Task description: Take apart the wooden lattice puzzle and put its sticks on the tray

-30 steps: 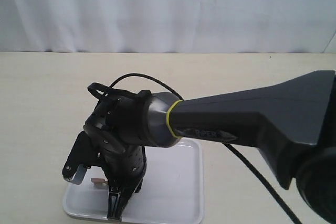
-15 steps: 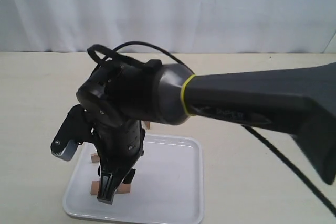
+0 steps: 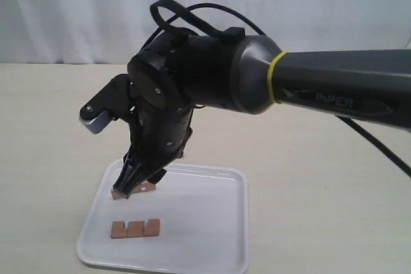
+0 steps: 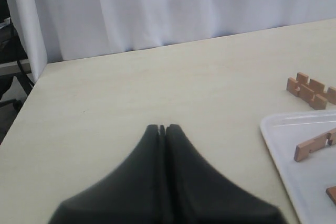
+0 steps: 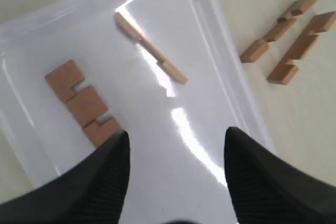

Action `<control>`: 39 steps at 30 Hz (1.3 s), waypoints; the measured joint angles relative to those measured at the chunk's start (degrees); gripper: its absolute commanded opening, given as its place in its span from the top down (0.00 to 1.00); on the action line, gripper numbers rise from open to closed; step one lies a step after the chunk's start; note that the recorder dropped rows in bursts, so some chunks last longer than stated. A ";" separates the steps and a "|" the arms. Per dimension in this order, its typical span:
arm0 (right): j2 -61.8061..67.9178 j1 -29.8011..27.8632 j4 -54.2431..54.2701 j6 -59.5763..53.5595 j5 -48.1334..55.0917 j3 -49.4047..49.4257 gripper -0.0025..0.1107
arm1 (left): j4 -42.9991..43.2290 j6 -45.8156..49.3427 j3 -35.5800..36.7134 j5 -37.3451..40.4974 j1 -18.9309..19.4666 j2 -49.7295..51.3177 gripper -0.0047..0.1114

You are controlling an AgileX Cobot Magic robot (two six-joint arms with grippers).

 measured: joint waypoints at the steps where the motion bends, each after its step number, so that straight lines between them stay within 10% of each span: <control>1: 0.00 -1.13 0.00 1.81 -0.93 0.00 0.52 | 0.00 0.00 0.00 0.00 0.00 0.00 0.96; 20: 4.41 -13.70 0.54 13.25 -8.36 -4.34 0.52 | 0.00 0.00 0.00 0.00 0.00 0.00 0.96; 39: 19.20 -14.05 3.21 13.34 -5.42 -14.63 0.52 | 0.00 0.00 0.00 0.00 0.00 0.00 0.96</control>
